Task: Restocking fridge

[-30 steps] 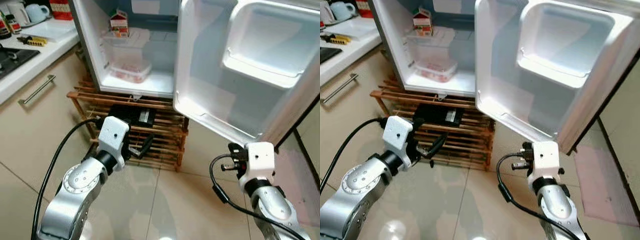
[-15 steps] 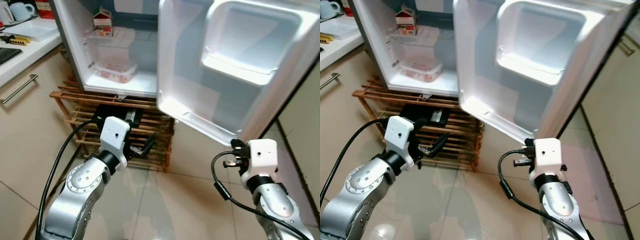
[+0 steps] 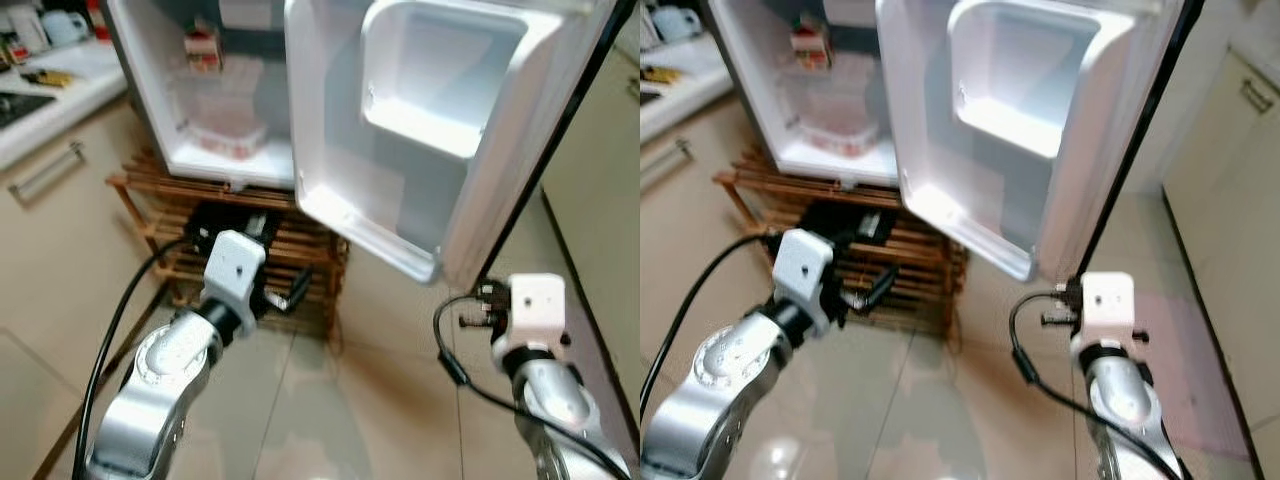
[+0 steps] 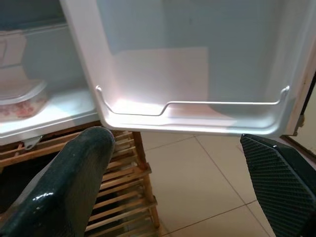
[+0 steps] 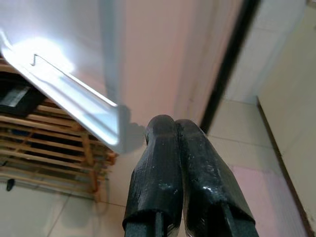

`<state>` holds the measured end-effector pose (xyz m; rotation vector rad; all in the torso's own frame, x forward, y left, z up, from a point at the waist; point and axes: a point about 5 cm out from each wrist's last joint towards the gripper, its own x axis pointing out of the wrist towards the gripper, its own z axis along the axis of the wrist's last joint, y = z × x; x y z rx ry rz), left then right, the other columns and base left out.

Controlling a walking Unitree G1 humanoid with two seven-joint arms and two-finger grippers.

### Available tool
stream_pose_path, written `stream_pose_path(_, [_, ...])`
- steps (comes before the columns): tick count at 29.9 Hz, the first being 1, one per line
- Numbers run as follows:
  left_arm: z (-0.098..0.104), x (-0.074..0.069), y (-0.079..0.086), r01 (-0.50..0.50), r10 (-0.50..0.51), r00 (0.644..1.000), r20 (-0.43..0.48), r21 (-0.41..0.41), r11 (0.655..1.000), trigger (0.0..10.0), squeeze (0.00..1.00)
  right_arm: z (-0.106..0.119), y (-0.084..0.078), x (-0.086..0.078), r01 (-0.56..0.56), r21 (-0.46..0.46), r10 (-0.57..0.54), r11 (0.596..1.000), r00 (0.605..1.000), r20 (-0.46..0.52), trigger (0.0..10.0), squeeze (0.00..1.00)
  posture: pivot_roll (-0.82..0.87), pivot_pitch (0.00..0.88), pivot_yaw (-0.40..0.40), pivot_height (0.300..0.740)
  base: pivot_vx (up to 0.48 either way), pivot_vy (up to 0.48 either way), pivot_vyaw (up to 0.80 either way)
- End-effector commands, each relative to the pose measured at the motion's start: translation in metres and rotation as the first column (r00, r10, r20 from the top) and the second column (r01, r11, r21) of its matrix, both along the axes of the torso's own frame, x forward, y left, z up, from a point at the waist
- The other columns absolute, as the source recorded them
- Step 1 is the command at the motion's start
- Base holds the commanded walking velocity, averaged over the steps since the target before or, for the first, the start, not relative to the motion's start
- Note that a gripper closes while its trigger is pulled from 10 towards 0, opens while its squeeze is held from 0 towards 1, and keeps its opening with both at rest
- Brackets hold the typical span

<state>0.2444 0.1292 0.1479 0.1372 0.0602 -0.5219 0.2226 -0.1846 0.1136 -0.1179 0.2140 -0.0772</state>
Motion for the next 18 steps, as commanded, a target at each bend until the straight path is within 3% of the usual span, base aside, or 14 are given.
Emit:
stream_pose_path(1, [0.003, 0.003, 0.001, -0.008, 0.007, 1.0, 0.011, 0.009, 1.0, 10.0, 0.0, 0.004, -0.001, 0.003, 0.008, 0.001, -0.008, 1.0, 1.0, 0.02, 10.0, 0.0, -0.01, 0.005, 0.002, 0.74, 0.0, 0.0, 0.0])
stream_pose_path(7, [0.005, 0.001, -0.001, 0.027, -0.027, 1.0, 0.011, -0.028, 0.999, 10.0, 0.0, 0.017, -0.025, 0.016, 0.154, -0.016, -0.152, 0.988, 0.984, 0.096, 10.0, 0.0, -0.01, 0.002, 0.011, 0.74, 0.0, 0.0, 0.0])
stream_pose_path(8, [0.006, 0.001, -0.002, 0.042, -0.041, 0.999, 0.013, -0.037, 0.998, 10.0, 0.0, 0.019, -0.032, 0.019, 0.186, -0.019, -0.183, 0.982, 0.978, 0.1, 10.0, 0.0, -0.02, 0.0, 0.013, 0.74, 0.0, 0.0, 0.0])
stream_pose_path(9, [0.008, -0.002, -0.006, 0.093, -0.092, 0.996, 0.014, -0.065, 0.994, 10.0, 0.0, 0.027, -0.05, 0.026, 0.254, -0.037, -0.248, 0.966, 0.96, 0.13, 10.0, 0.0, -0.02, 0.0, 0.013, 0.74, 0.0, 0.0, 0.0])
stream_pose_path(10, [0.008, -0.002, -0.006, 0.093, -0.092, 0.996, 0.014, -0.065, 0.994, 10.0, 0.0, 0.027, -0.05, 0.026, 0.254, -0.037, -0.248, 0.966, 0.96, 0.13, 10.0, 0.0, -0.02, 0.0, 0.013, 0.74, 0.0, 0.0, 0.0])
stream_pose_path(11, [0.011, -0.003, -0.009, 0.134, -0.133, 0.991, 0.014, -0.09, 0.987, 10.0, 0.0, 0.034, -0.065, 0.032, 0.304, -0.032, -0.296, 0.952, 0.943, 0.155, 10.0, 0.0, -0.02, 0.0, 0.015, 0.74, 0.0, 0.0, 0.0])
stream_pose_path(13, [0.012, -0.004, -0.01, 0.151, -0.15, 0.989, 0.019, -0.097, 0.984, 10.0, 0.0, 0.037, -0.071, 0.034, 0.319, -0.025, -0.31, 0.948, 0.936, 0.164, 10.0, 0.0, -0.02, 0.0, 0.015, 0.74, 0.0, 0.0, 0.0])
stream_pose_path(14, [0.013, -0.005, -0.01, 0.168, -0.167, 0.986, 0.018, -0.105, 0.98, 10.0, 0.0, 0.041, -0.077, 0.038, 0.334, -0.02, -0.326, 0.942, 0.929, 0.173, 10.0, 0.98, -0.02, 0.0, 0.017, 0.74, 0.0, 0.0, 0.0])
stream_pose_path(18, [0.017, -0.008, -0.015, 0.271, -0.269, 0.963, 0.034, -0.087, 0.959, 10.0, 0.0, 0.059, -0.105, 0.058, 0.415, 0.032, -0.411, 0.909, 0.883, 0.227, 10.0, 1.0, -0.01, 0.0, 0.009, 0.74, 0.0, 0.0, 0.0])
